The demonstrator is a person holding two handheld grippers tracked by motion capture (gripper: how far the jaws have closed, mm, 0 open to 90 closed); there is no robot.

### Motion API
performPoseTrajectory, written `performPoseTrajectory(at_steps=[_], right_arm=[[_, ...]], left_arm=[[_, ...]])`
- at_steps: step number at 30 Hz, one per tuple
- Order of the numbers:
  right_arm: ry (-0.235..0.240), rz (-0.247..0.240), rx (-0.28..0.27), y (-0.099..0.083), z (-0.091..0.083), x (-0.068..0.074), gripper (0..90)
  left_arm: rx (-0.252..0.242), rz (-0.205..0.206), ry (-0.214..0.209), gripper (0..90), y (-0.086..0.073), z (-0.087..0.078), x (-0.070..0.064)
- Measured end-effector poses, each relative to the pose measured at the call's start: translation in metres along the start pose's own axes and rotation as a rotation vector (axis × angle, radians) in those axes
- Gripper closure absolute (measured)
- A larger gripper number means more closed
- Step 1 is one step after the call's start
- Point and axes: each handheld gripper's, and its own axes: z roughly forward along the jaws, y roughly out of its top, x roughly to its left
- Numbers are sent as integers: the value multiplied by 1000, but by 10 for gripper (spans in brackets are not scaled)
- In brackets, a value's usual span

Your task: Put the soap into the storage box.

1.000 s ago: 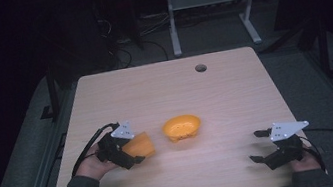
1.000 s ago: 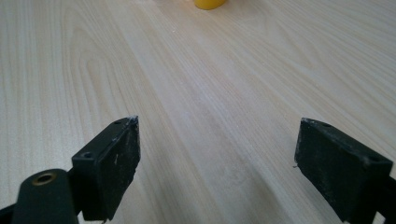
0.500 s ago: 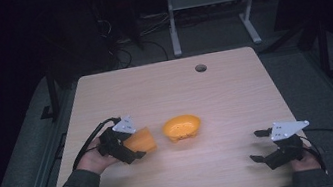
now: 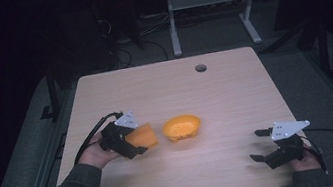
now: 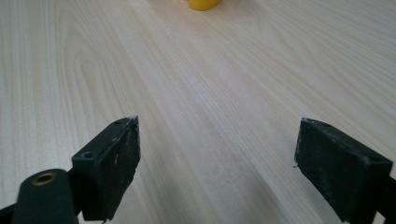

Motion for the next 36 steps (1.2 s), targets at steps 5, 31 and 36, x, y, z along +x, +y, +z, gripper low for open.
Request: performPoseTrajectory(at_steps=[5,31,36], right_arm=[[0,7,-4,0,-1,0,135],[0,-4,-14,1,-3,0,135],[-2,-5,-13,1,-2,0,135]], left_arm=[[-3,4,1,211,6,0,0],[28,48,-11,211,30,6,7],[17,66,-10,211,39,7,7]])
